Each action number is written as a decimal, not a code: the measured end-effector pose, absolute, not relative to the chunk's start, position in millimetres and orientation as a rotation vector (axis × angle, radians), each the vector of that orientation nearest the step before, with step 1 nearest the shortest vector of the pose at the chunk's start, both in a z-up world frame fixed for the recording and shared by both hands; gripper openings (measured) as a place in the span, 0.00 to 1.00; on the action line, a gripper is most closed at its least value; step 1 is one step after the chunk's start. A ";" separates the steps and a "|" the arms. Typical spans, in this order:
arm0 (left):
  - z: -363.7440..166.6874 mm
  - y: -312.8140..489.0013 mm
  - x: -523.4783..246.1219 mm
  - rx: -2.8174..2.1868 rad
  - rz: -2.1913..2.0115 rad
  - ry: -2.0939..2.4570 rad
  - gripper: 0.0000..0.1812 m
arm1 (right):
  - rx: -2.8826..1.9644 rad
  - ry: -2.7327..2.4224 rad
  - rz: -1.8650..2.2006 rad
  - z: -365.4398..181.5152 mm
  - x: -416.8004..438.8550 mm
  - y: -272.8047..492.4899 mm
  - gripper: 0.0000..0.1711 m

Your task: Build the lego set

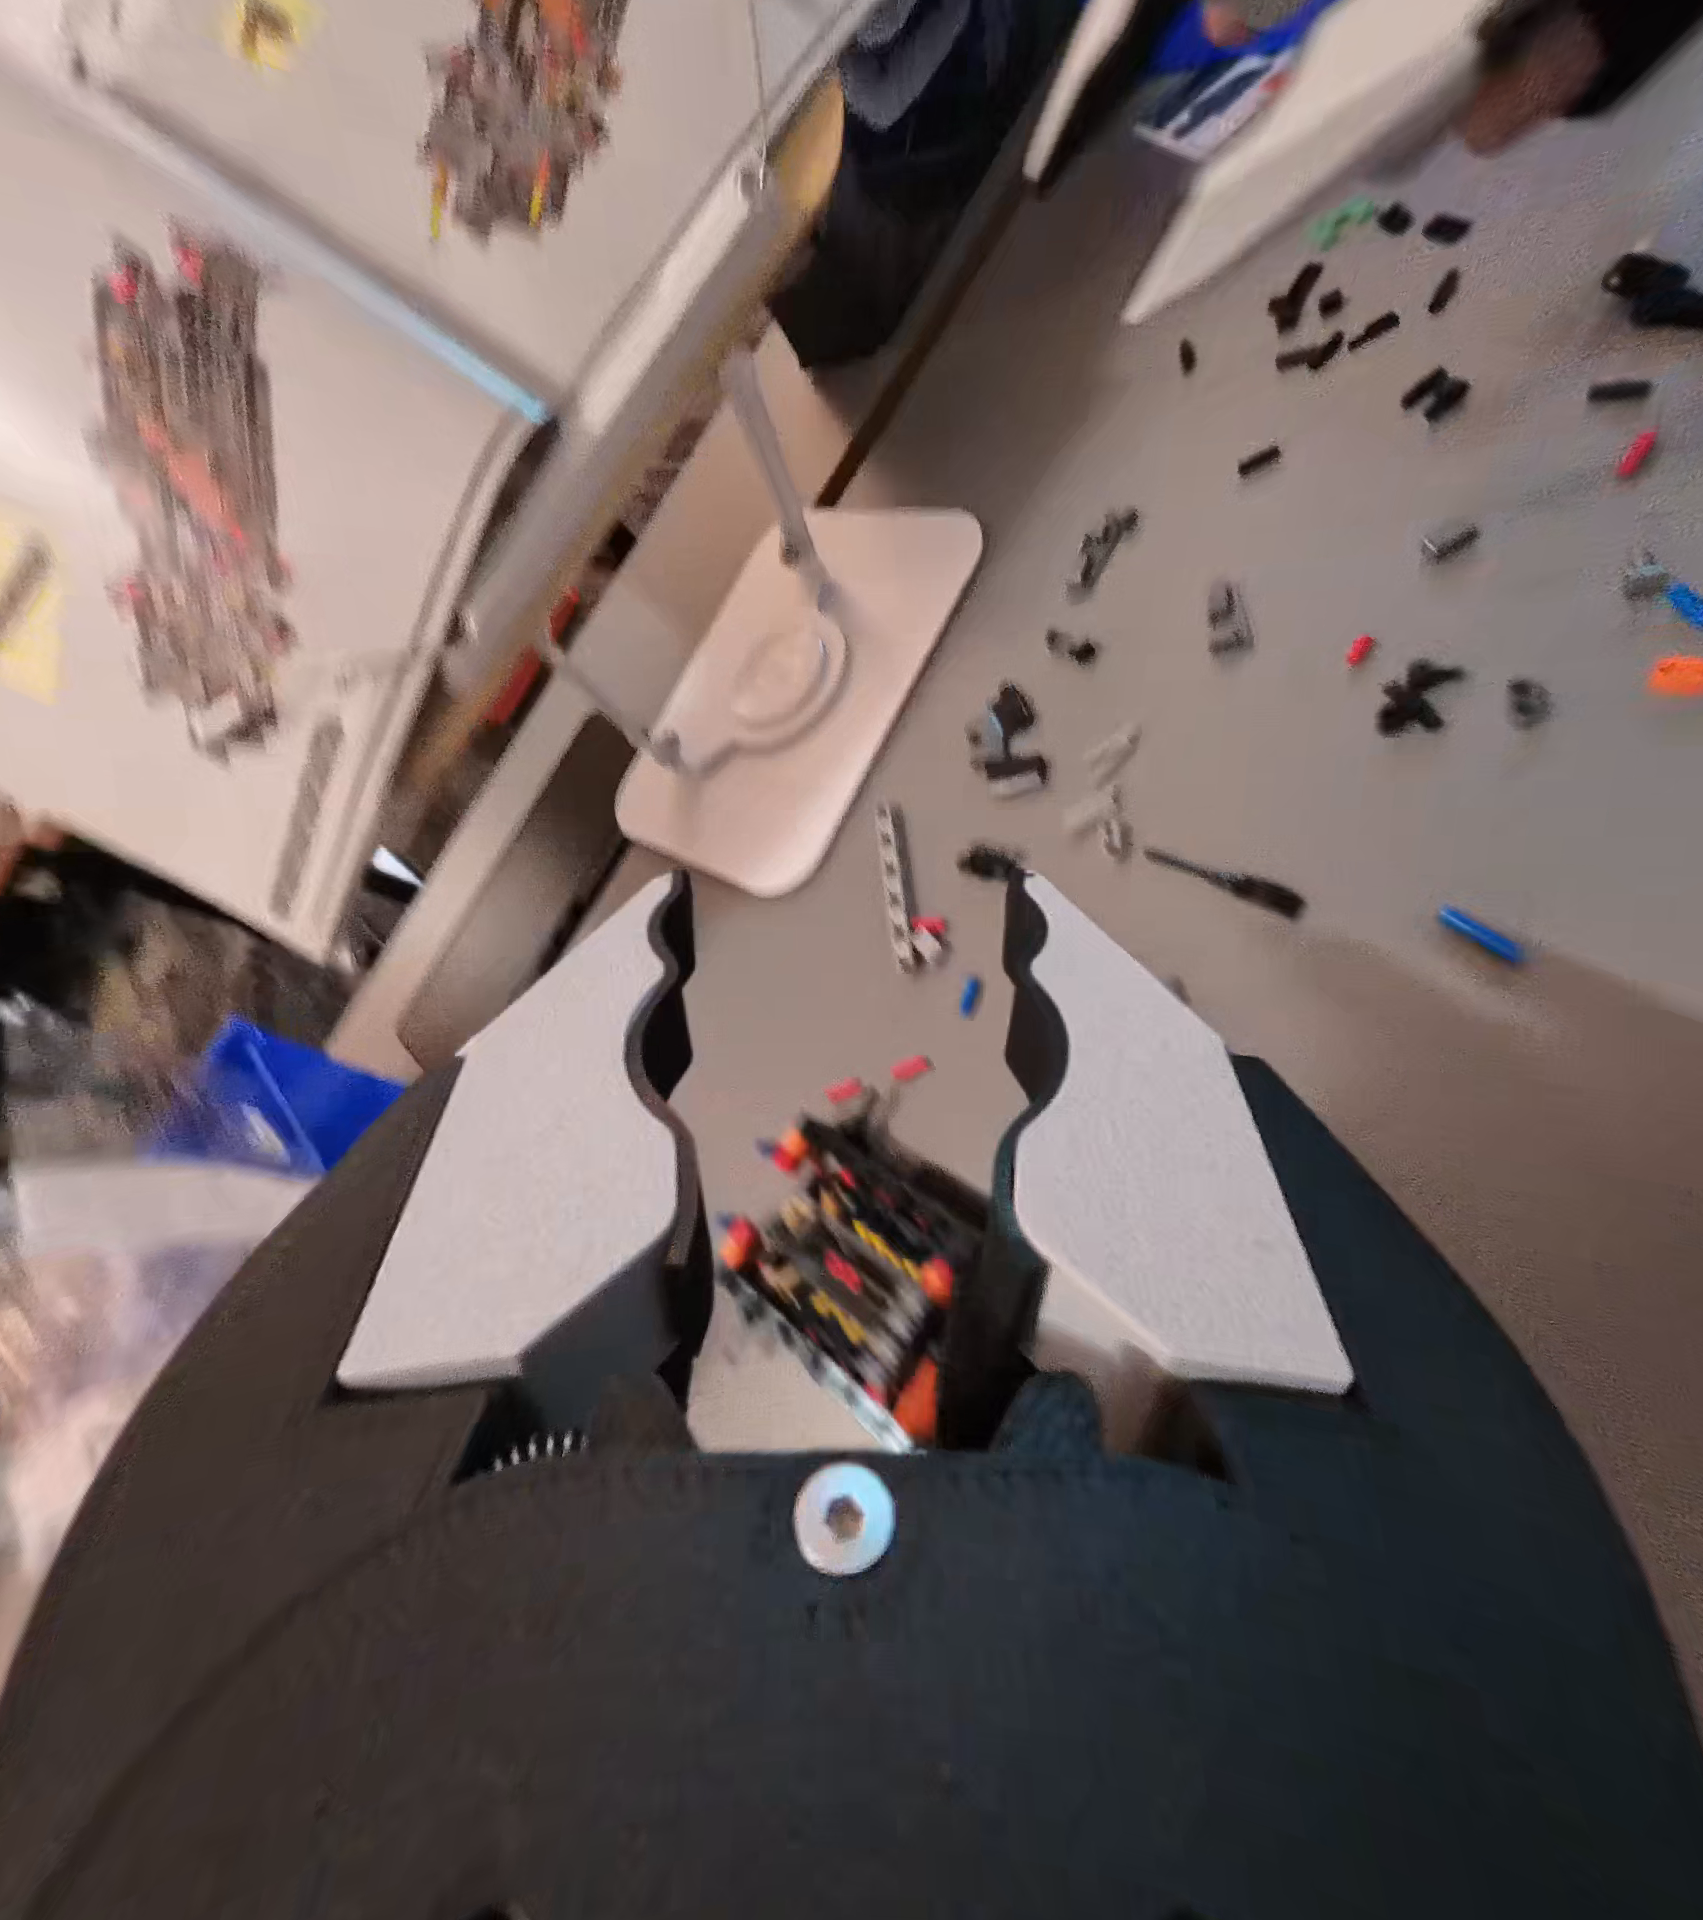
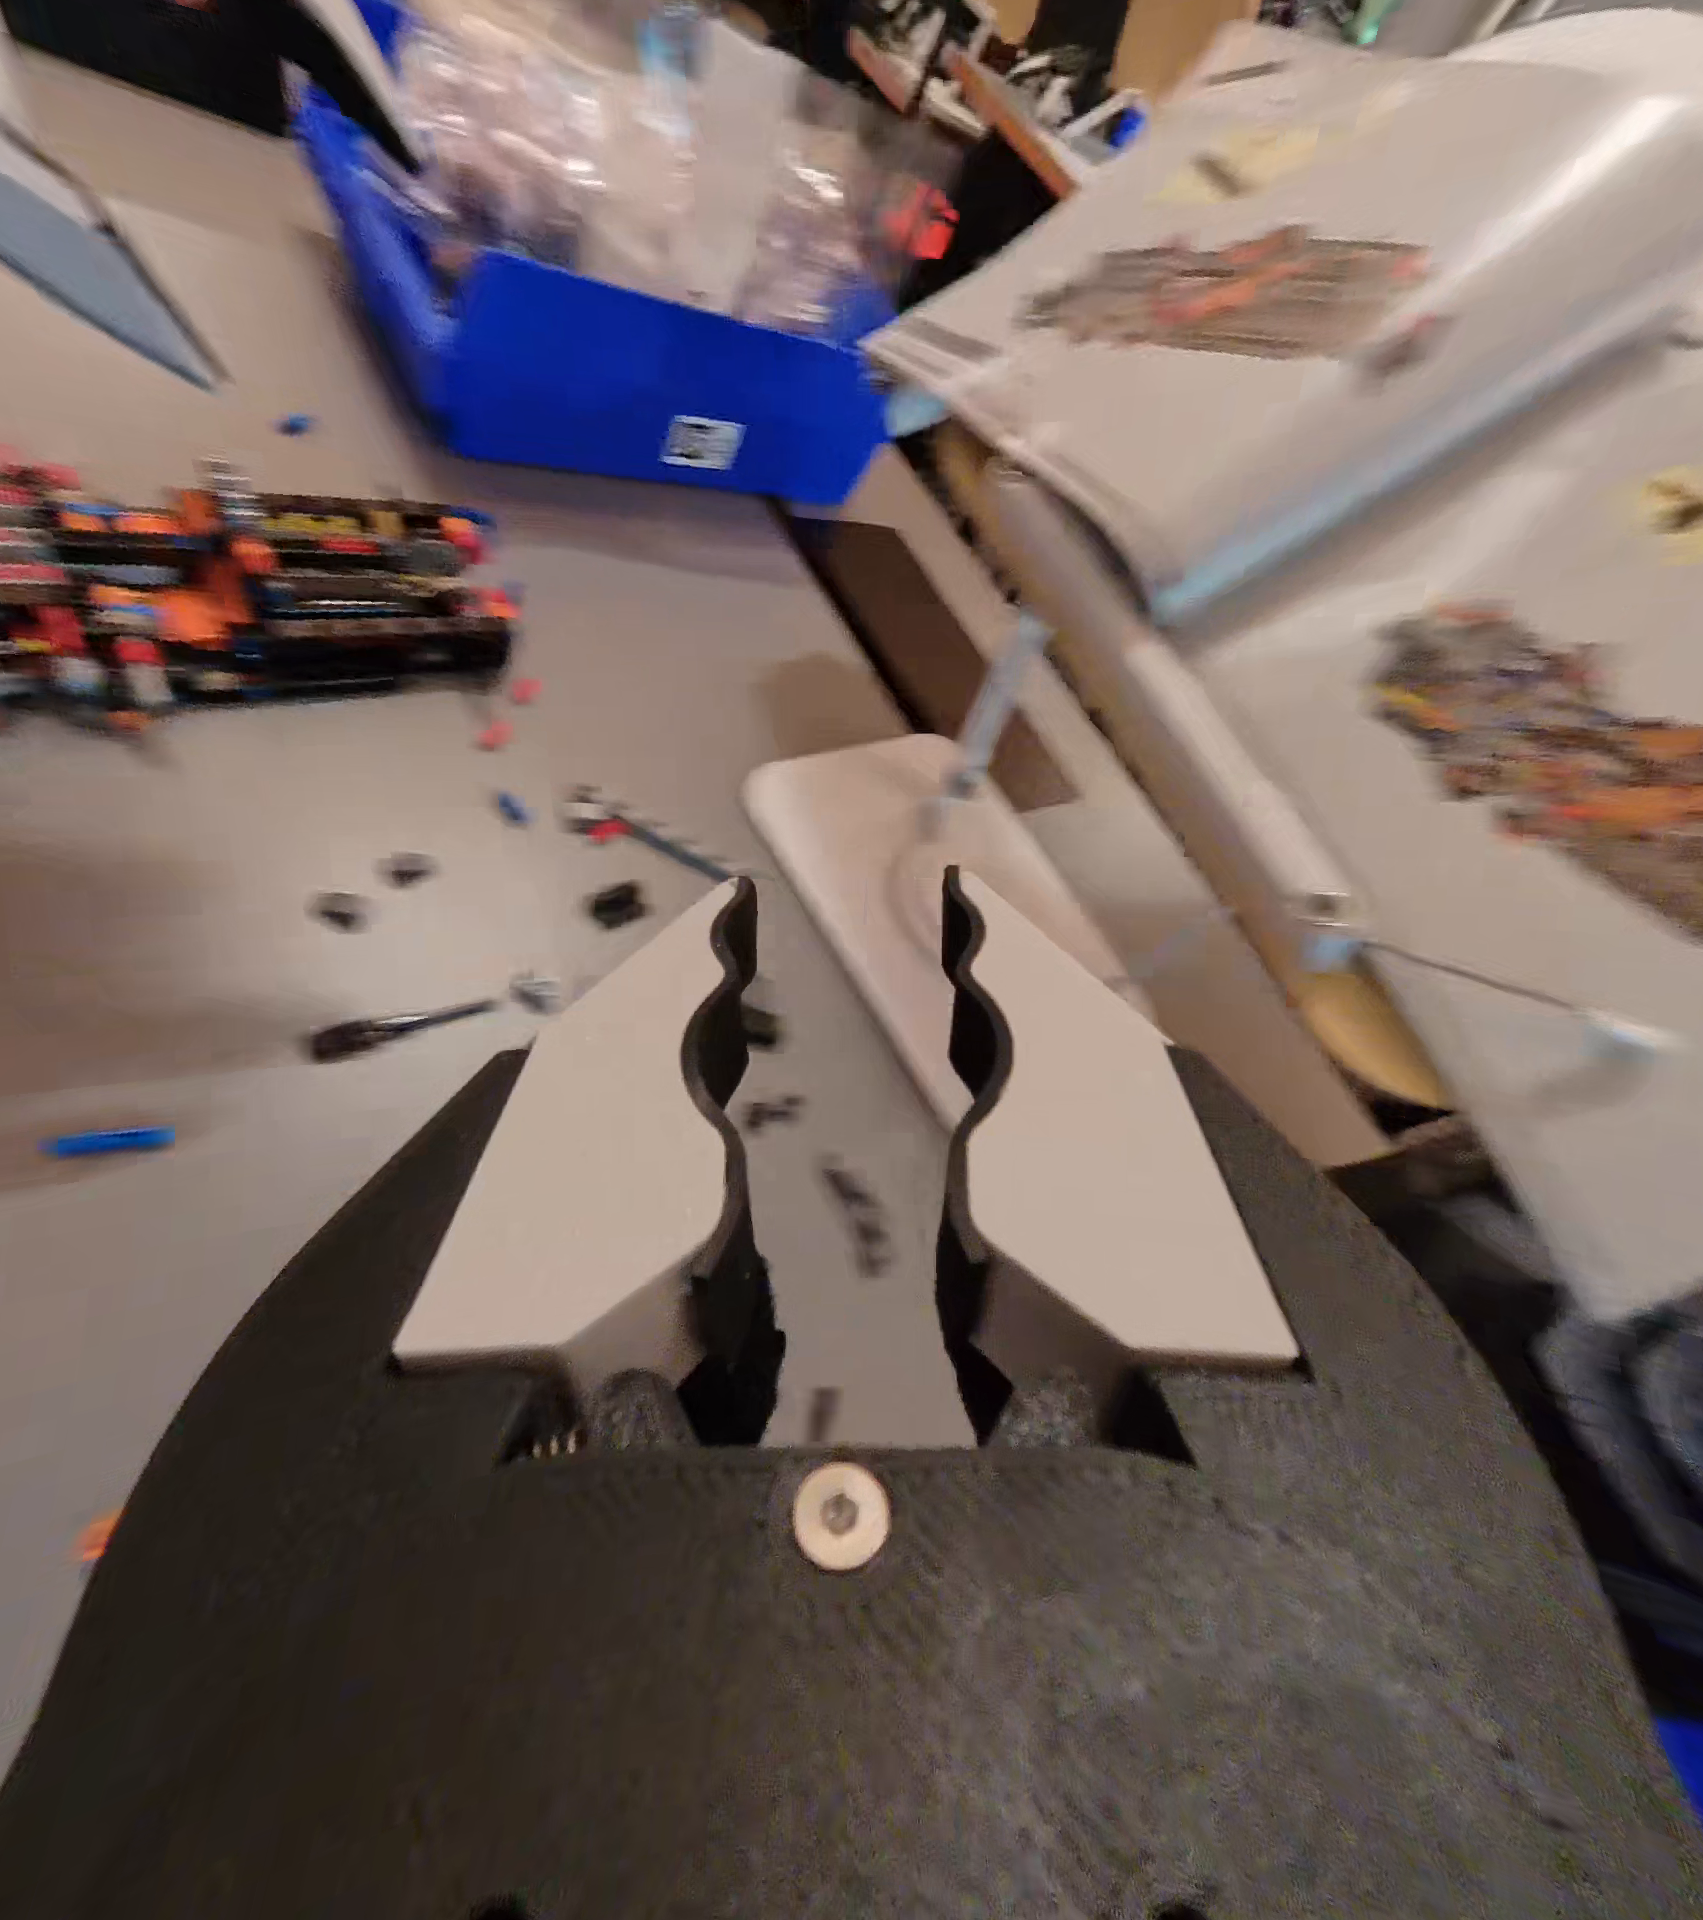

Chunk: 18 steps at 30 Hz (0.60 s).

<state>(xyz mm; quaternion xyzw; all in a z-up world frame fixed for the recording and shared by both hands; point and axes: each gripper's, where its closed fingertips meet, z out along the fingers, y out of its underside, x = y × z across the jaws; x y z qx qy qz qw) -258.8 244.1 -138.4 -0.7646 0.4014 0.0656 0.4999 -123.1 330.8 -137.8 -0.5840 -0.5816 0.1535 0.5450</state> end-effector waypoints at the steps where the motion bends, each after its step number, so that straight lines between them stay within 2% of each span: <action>1: -130.7 260.8 -250.2 -1.828 0.176 1.006 0.32 | -1.363 -1.376 0.343 -125.2 -115.3 351.9 0.20; 7: -85.4 360.9 -183.2 -1.614 0.258 1.131 0.28 | -1.201 -1.502 -0.018 -91.3 -89.3 455.0 0.17; 14: -81.4 463.6 -160.4 -1.596 0.289 1.073 0.25 | -1.086 -1.725 -0.288 -111.8 -97.7 502.9 0.14; 15: -81.0 470.8 -160.3 -1.605 0.260 1.057 0.23 | -1.089 -1.733 -0.286 -114.5 -98.4 506.3 0.13; 18: -84.0 486.0 -168.0 -1.613 0.234 1.037 0.18 | -1.104 -1.757 -0.274 -122.6 -97.6 510.3 0.00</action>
